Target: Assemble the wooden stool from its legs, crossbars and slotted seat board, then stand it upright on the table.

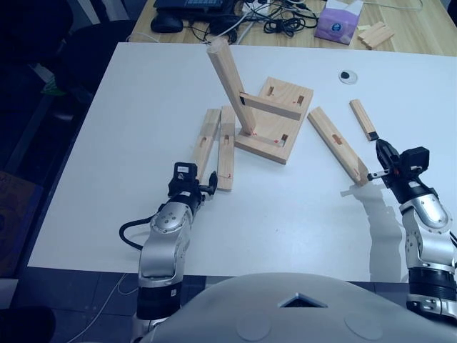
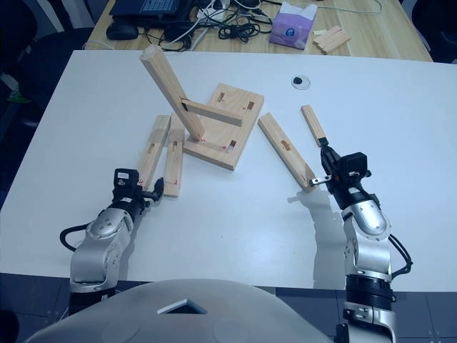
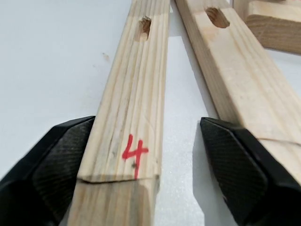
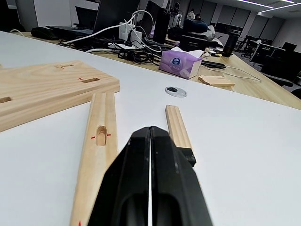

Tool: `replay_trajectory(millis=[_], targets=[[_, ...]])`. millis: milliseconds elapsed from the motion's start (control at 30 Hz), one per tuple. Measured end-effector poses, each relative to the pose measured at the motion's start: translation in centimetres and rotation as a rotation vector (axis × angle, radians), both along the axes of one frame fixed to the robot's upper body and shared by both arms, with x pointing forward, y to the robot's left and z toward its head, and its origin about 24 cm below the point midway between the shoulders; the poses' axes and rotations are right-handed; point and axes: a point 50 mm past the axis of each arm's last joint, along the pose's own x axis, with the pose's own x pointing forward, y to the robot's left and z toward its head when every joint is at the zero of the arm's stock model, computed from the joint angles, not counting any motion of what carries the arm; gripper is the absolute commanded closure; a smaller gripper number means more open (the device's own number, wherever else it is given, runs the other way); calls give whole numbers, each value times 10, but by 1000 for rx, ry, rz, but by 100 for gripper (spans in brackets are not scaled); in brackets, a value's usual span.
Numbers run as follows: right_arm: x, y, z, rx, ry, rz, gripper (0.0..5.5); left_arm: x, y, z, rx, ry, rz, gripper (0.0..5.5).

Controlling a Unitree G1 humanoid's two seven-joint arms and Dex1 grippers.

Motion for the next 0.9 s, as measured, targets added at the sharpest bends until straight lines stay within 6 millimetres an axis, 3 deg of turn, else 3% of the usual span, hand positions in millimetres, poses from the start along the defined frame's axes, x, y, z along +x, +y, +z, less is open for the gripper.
replay_trajectory(millis=[300, 767, 900], targets=[[10, 4, 3, 1, -17, 15, 550, 6, 4, -6, -73, 6, 107, 147], [20, 5, 6, 4, -33, 19, 550, 8, -3, -9, -210, -2, 51, 337], [20, 5, 6, -3, -36, 18, 550, 12, -4, -10, -198, -18, 74, 338]])
